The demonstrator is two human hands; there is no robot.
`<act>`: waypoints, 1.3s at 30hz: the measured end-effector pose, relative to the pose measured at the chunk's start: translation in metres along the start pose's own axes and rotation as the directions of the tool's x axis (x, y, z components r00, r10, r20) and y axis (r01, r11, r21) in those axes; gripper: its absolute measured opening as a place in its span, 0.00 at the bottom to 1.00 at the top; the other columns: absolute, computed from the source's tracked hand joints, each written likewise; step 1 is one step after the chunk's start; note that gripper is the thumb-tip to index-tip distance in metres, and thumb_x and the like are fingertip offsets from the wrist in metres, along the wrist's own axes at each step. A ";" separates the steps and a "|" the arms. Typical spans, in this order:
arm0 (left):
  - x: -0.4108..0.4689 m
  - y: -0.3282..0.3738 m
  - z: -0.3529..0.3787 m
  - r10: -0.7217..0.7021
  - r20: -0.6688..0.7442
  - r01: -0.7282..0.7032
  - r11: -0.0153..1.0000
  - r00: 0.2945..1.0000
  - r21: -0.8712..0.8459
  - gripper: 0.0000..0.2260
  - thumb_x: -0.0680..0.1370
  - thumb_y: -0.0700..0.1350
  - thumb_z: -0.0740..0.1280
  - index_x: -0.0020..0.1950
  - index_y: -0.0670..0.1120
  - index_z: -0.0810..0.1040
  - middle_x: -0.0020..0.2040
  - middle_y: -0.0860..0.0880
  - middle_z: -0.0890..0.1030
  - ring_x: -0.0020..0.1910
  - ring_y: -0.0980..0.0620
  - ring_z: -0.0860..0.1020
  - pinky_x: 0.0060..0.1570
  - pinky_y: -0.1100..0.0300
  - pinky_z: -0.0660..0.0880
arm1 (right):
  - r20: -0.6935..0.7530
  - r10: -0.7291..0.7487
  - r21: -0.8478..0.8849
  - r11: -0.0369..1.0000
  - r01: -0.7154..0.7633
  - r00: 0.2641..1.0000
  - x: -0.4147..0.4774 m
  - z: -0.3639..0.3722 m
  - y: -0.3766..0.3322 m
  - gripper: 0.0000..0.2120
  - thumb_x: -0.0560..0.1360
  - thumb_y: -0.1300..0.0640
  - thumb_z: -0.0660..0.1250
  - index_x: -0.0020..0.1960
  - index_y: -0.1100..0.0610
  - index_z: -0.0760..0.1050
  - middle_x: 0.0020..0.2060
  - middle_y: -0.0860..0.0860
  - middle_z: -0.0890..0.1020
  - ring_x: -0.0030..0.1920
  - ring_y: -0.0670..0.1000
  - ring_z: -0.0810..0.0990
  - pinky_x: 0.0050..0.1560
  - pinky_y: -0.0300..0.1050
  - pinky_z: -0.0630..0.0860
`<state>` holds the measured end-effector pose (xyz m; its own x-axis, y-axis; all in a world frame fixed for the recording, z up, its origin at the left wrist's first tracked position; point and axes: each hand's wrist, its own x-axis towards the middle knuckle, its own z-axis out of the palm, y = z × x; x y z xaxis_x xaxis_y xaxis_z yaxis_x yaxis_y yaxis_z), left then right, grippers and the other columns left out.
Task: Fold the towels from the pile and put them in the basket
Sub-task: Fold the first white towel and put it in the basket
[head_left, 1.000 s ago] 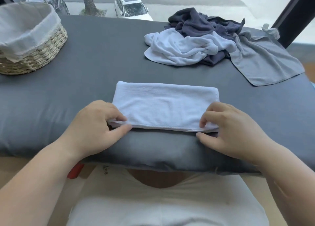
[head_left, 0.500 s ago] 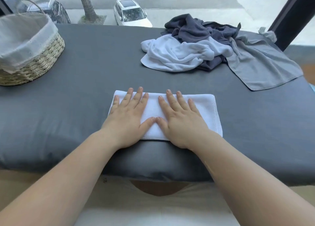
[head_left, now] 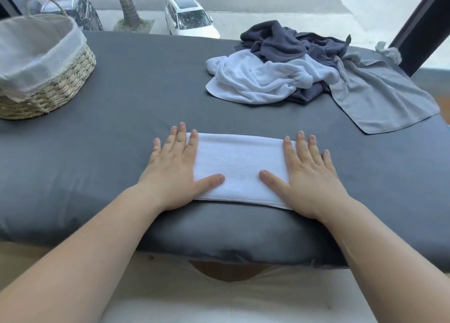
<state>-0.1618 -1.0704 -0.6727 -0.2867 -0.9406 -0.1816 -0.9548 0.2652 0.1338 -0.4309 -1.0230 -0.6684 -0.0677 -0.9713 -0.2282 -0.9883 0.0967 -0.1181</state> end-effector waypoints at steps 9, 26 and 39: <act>-0.010 -0.002 -0.004 -0.054 -0.116 0.046 0.996 0.992 -0.072 0.39 0.78 0.67 0.47 0.82 0.48 0.40 0.82 0.46 0.38 0.80 0.48 0.38 0.78 0.45 0.39 | -0.110 -0.216 -0.145 0.969 0.200 0.970 -0.003 -0.026 -0.068 0.43 0.76 0.28 0.36 0.81 0.53 0.34 0.79 0.53 0.33 0.78 0.54 0.29 0.76 0.64 0.32; 0.004 -0.023 -0.007 -0.280 -0.213 0.227 0.943 0.936 -0.243 0.21 0.81 0.57 0.60 0.63 0.42 0.75 0.79 0.43 0.58 0.78 0.42 0.53 0.75 0.44 0.53 | -0.110 -0.166 -0.035 0.986 0.163 0.980 0.015 0.014 -0.089 0.45 0.75 0.26 0.36 0.81 0.55 0.35 0.80 0.52 0.36 0.79 0.52 0.30 0.76 0.64 0.33; -0.006 -0.017 -0.038 -0.410 -0.091 0.302 0.788 0.908 -0.536 0.22 0.74 0.54 0.72 0.65 0.47 0.76 0.54 0.51 0.81 0.55 0.48 0.80 0.53 0.51 0.77 | -0.109 -0.174 -0.022 0.985 0.173 0.979 0.016 0.015 -0.087 0.45 0.75 0.26 0.36 0.81 0.54 0.35 0.81 0.51 0.36 0.79 0.52 0.30 0.76 0.64 0.33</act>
<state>-0.1410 -1.0776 -0.6372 0.1380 -0.9817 -0.1313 -0.7974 -0.1887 0.5732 -0.3436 -1.0439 -0.6762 0.0906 -0.9911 -0.0972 -0.9879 -0.0771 -0.1346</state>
